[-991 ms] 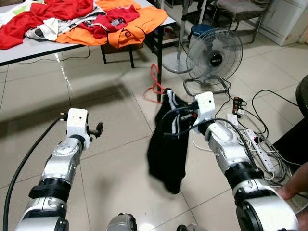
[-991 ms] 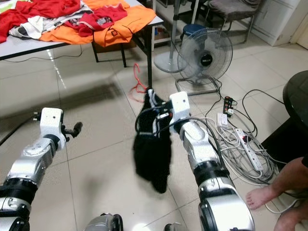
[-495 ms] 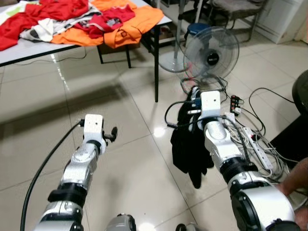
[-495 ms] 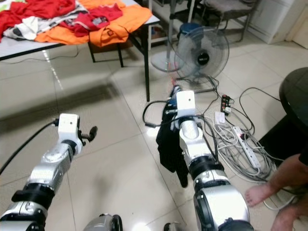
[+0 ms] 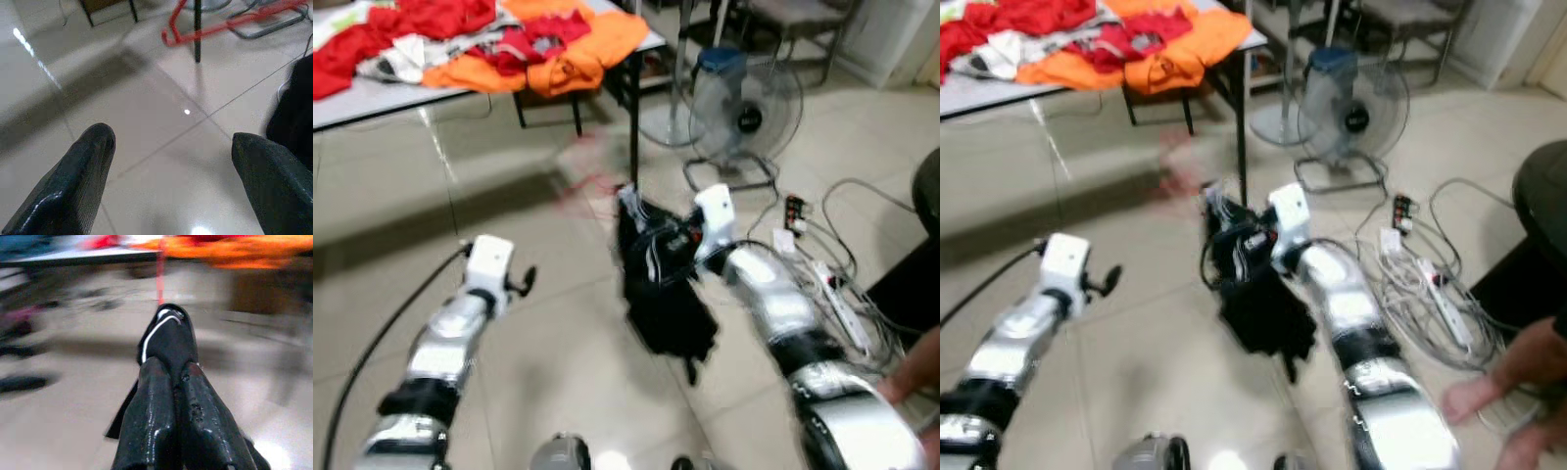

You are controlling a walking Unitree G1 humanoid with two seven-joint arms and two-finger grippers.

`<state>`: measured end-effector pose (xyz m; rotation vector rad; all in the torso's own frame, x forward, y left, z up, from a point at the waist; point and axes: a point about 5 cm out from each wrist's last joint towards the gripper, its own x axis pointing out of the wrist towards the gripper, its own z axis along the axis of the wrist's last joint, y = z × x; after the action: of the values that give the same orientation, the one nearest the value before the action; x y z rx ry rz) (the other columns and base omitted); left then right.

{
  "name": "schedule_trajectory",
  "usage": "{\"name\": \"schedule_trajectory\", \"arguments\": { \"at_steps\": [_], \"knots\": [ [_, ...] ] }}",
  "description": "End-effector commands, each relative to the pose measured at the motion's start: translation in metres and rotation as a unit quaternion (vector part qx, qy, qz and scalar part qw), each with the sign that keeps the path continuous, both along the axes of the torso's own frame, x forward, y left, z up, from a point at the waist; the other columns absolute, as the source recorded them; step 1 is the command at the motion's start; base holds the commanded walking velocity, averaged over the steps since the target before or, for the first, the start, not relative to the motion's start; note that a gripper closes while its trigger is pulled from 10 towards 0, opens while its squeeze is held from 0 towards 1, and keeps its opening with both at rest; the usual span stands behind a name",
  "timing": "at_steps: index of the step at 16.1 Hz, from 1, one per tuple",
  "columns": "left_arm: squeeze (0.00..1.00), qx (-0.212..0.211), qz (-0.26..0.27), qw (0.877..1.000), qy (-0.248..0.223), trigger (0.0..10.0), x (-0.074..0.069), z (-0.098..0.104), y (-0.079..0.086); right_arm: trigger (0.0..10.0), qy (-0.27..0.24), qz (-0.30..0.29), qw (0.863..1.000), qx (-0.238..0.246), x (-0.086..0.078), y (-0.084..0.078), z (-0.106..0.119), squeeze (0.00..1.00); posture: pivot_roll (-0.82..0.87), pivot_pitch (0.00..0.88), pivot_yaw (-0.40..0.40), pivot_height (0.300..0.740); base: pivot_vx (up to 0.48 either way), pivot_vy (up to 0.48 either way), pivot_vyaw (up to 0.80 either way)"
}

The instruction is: Hang hanger

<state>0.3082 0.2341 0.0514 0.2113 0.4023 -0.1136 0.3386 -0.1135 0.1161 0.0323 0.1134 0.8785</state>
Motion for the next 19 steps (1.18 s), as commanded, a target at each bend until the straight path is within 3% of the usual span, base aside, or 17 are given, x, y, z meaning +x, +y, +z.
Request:
{"name": "schedule_trajectory", "arguments": {
  "at_steps": [1,2,3,4,5,7,8,9,10,13,14,15,17,19],
  "knots": [
    [0.0,-0.012,0.005,1.0,0.012,10.0,-0.002,-0.002,0.007,0.0,-0.001,0.077,0.997,0.024,-0.007,-0.001,0.014,0.0,0.05,0.078,-0.001,0.74,0.0,0.0,0.0],
    [0.0,-0.015,0.007,1.0,0.012,10.0,-0.002,-0.001,0.01,0.0,0.008,0.097,0.995,0.031,-0.01,-0.005,0.016,0.0,0.05,0.078,-0.001,0.74,0.0,0.0,0.0],
    [0.0,-0.028,0.013,0.999,0.014,10.0,-0.002,0.001,0.019,0.0,0.02,0.157,0.986,0.054,-0.019,-0.017,0.025,0.0,0.04,0.088,0.005,0.74,0.0,0.0,0.0],
    [0.0,-0.079,0.006,0.997,0.026,10.0,-0.004,-0.001,0.025,0.0,0.018,0.204,0.977,0.062,-0.028,-0.026,0.039,0.0,0.03,0.092,0.012,0.74,0.0,0.0,0.0],
    [0.0,-0.109,-0.006,0.994,0.033,10.0,-0.007,-0.002,0.029,0.0,0.012,0.224,0.972,0.064,-0.032,-0.029,0.05,0.0,0.03,0.093,0.016,0.74,0.0,0.0,0.0],
    [0.0,-0.105,-0.007,0.994,0.04,10.0,-0.009,-0.002,0.037,0.0,-0.012,0.21,0.977,0.045,-0.028,-0.035,0.059,0.0,0.02,0.093,0.016,0.74,0.0,0.0,0.0],
    [0.0,-0.093,0.014,0.995,0.04,10.0,-0.008,-0.001,0.043,0.0,-0.034,0.161,0.986,0.029,-0.017,-0.039,0.062,0.0,0.02,0.093,0.016,0.74,0.0,0.0,0.0],
    [0.0,-0.072,0.051,0.995,0.042,10.0,-0.007,-0.001,0.05,0.0,-0.026,0.076,0.996,0.041,-0.001,-0.044,0.065,0.0,0.02,0.09,0.014,0.74,0.0,0.0,0.0],
    [0.0,-0.051,0.095,0.994,0.034,10.0,-0.006,-0.001,0.055,0.0,0.007,-0.006,0.997,0.075,0.012,-0.048,0.062,0.0,0.02,0.086,0.017,0.74,0.0,0.0,0.0],
    [0.0,-0.062,0.113,0.992,0.009,10.0,-0.001,-0.002,0.041,0.0,0.037,-0.045,0.993,0.098,0.014,-0.043,0.04,0.0,0.03,0.079,0.019,0.74,0.0,0.0,0.0],
    [0.0,-0.07,0.117,0.991,-0.005,10.0,0.001,-0.001,0.034,0.0,0.044,-0.06,0.993,0.086,0.014,-0.039,0.032,0.0,0.03,0.078,0.019,0.74,0.0,0.0,0.0],
    [0.0,-0.094,0.151,0.984,-0.017,10.0,0.003,0.0,0.033,0.0,0.06,-0.113,0.99,0.056,0.019,-0.04,0.022,0.0,0.04,0.079,0.013,0.74,0.0,0.0,0.0],
    [0.0,-0.105,0.192,0.975,-0.043,10.0,0.005,0.004,0.033,0.0,0.045,-0.165,0.985,0.021,0.024,-0.037,0.014,0.0,0.05,0.081,0.007,0.74,0.0,0.0,0.26],
    [0.0,-0.095,0.21,0.972,-0.044,10.0,-0.002,-0.005,0.023,0.0,0.061,-0.221,0.973,0.003,0.027,-0.036,0.001,0.0,0.06,0.086,-0.002,0.74,0.0,0.0,0.65]
  ]
}}
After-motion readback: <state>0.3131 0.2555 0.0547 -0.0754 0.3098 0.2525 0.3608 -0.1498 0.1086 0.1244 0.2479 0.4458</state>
